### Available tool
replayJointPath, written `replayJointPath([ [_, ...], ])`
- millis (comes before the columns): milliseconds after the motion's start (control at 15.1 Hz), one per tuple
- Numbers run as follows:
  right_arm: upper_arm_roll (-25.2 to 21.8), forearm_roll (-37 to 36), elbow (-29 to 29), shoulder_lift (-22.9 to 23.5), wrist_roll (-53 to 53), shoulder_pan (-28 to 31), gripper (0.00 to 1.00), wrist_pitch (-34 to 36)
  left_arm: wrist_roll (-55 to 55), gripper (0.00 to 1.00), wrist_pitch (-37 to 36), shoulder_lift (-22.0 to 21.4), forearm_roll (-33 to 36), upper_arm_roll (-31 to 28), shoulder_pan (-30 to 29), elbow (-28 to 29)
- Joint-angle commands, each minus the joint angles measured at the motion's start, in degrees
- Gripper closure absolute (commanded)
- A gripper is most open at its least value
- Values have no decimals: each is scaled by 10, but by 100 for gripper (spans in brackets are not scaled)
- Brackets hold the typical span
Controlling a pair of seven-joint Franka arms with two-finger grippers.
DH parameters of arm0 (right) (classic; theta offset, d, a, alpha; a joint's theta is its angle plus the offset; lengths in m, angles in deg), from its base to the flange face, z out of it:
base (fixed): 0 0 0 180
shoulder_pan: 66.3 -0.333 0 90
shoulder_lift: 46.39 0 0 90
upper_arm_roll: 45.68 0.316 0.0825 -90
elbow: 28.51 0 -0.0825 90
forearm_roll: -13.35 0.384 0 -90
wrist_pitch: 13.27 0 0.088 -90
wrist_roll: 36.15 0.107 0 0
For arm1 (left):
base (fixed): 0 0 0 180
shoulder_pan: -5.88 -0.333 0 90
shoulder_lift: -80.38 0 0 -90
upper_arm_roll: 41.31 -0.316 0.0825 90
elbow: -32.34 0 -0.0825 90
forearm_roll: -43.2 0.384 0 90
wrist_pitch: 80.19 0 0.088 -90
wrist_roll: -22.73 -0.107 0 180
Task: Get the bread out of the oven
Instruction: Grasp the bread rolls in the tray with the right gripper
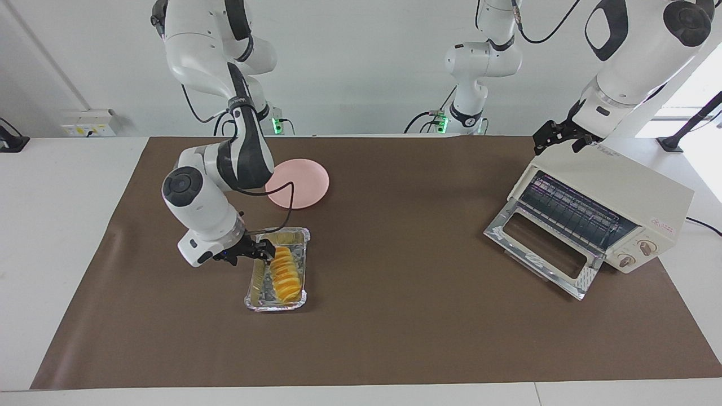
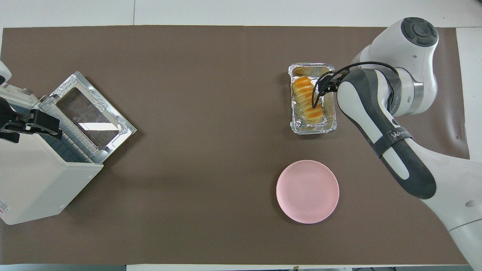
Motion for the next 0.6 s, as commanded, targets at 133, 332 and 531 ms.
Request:
replayJointPath([
  [133,2,-39,-22,8,29,-39,0,-2,1,0,6,-13,11,-2,3,10],
  [332,2,-54,-9,24,29,-53,0,-21,1,0,6,-13,11,-2,2,10],
  [531,2,-75,37,27,22,-57,0,-79,1,0,6,-13,11,-2,2,10],
])
